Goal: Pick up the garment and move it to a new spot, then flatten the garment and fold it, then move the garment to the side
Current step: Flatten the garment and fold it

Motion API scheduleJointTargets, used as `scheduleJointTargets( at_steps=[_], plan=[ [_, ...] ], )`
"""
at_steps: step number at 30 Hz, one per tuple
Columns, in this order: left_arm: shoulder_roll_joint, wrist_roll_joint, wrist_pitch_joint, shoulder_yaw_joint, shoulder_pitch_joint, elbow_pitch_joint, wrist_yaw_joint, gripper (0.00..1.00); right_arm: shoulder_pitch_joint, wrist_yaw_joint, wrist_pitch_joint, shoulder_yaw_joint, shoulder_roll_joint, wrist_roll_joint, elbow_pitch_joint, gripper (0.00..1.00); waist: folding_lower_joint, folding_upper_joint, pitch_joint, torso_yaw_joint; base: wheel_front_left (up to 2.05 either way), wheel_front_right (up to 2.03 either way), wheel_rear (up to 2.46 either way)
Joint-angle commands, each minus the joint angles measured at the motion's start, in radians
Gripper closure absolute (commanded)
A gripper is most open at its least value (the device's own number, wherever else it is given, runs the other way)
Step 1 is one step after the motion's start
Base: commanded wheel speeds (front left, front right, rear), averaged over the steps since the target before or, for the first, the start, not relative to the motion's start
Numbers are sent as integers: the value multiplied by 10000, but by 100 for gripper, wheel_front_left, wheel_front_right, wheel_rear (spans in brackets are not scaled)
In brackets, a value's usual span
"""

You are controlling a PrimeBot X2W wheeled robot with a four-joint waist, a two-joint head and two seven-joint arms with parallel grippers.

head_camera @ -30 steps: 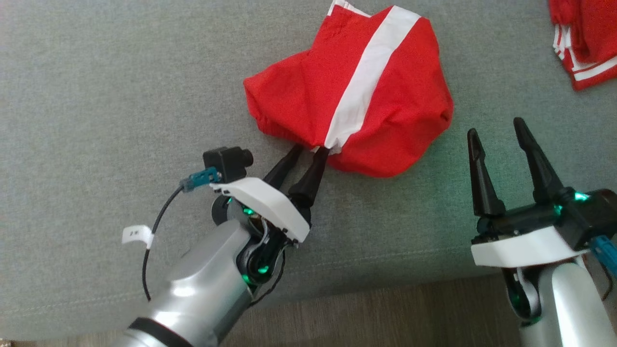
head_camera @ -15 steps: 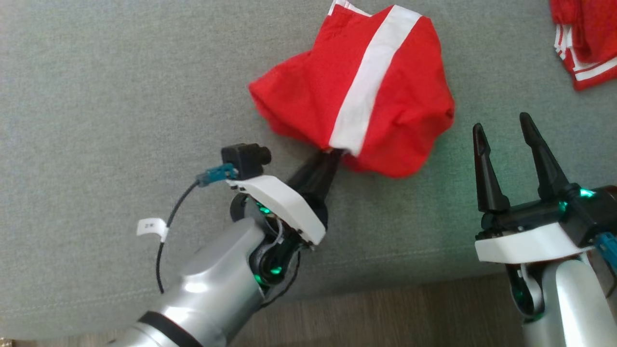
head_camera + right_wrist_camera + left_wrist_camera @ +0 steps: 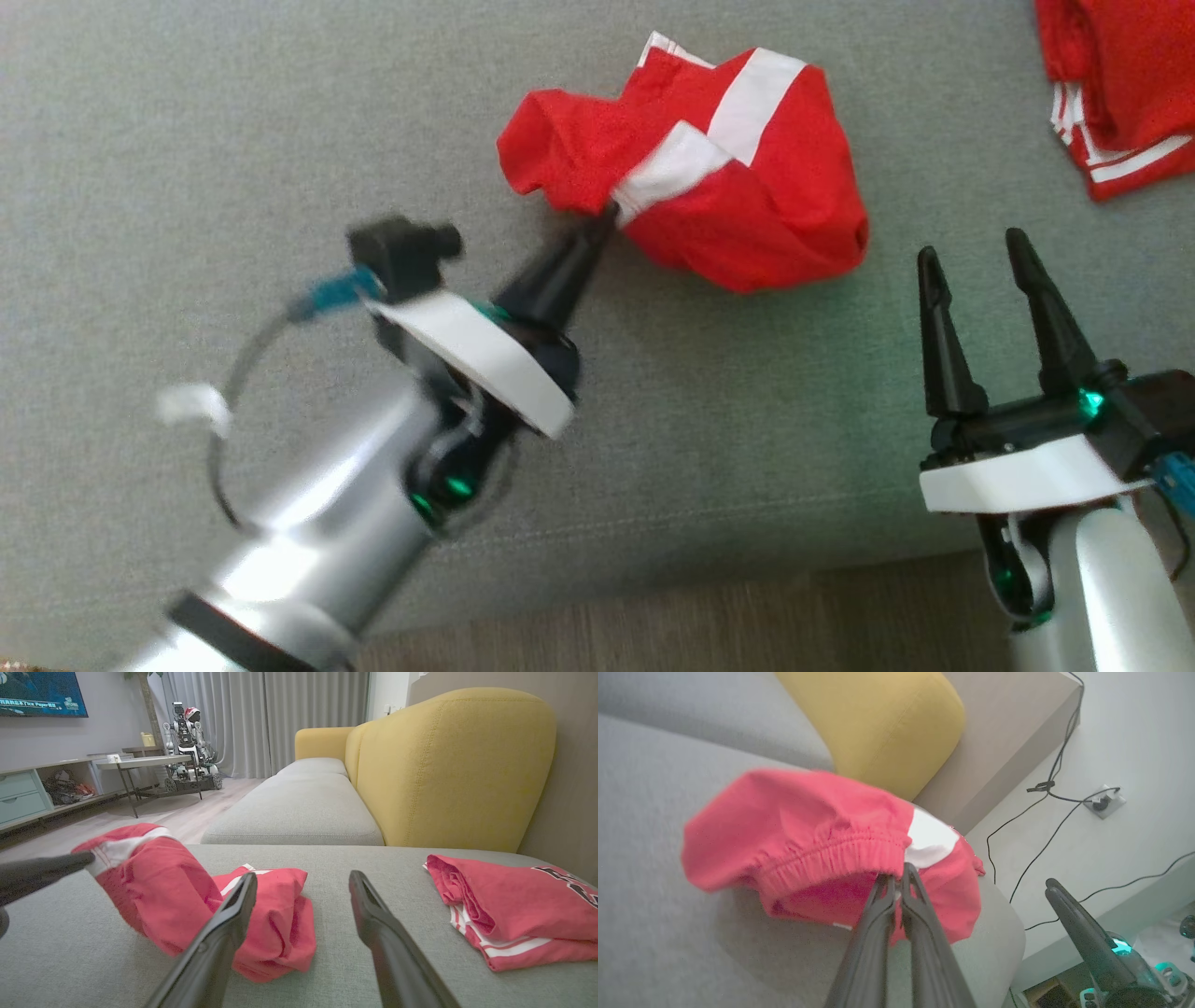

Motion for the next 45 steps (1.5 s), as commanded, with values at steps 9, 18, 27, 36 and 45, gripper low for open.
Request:
scheduleJointTargets(
  at_steps=[9,18,27,36,45],
  plan=[
    [1457,324,2738,702,-3782,-2085,183,100,-238,-4,-67,724,-78,709,-94,0,0,0,-282,-843,0,0,0],
    [853,956,3930,-360,-7353,-1456,-49,100,-314,-4,-67,1061,-78,1180,60,0,0,0,-505,-1712,0,0,0],
    [3323,-107,3991,-1316,-5762,-2993,-61,100,207,-4,-67,630,-78,653,-210,0,0,0,-836,-964,0,0,0],
    [5783,980,2302,-2472,-1945,-2977,263,100,588,-4,-67,318,-480,-246,-601,0,0,0,-105,361,0,0,0],
    [5476,1663,1371,-2857,-1464,-1913,325,100,-766,-4,-67,834,-1401,538,1633,0,0,0,145,1115,0,0,0]
  ],
)
